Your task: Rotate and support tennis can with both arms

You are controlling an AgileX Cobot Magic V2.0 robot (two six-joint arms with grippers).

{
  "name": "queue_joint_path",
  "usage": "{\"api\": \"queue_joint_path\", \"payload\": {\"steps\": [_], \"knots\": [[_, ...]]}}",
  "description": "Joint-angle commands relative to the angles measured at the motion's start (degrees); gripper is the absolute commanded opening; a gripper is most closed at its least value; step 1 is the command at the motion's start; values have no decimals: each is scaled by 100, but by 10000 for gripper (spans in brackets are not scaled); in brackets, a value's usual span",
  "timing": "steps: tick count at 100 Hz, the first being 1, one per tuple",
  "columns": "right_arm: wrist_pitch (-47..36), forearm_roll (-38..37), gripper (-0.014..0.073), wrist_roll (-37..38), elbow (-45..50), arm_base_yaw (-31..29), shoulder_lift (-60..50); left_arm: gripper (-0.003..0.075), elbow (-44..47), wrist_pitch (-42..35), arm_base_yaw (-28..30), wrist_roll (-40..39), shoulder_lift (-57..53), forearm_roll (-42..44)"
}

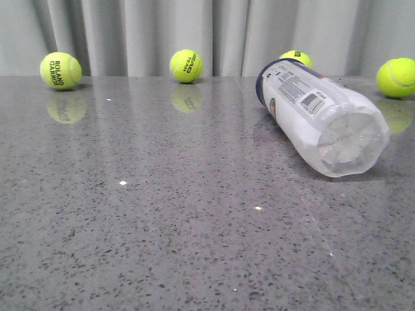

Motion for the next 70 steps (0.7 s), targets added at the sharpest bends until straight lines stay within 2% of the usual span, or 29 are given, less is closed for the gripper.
{"api": "queue_joint_path", "payload": {"steps": [1, 9, 22, 36, 48, 61, 70], "knots": [[-585, -29, -67, -20, -162, -31, -161, -20, 257, -427, -39, -56, -190, -38], [-148, -22, -66, 22, -414, -31, -93, -20, 257, -427, -39, -56, -190, -38], [1437, -22, -66, 71, -1200, -31, 261, -20, 257, -427, -39, -56, -190, -38], [2598, -22, -66, 71, -2037, -31, 991, -20, 257, -427, -39, -56, -190, -38], [3097, -22, -66, 66, -2651, -31, 1725, -20, 257, -427, -39, -56, -190, -38], [3179, -22, -61, 66, -3110, -31, 2533, -20, 257, -427, -39, -56, -190, -38], [3381, -22, -6, 66, -3450, -31, 3010, -20, 257, -427, -39, -56, -190, -38]]}}
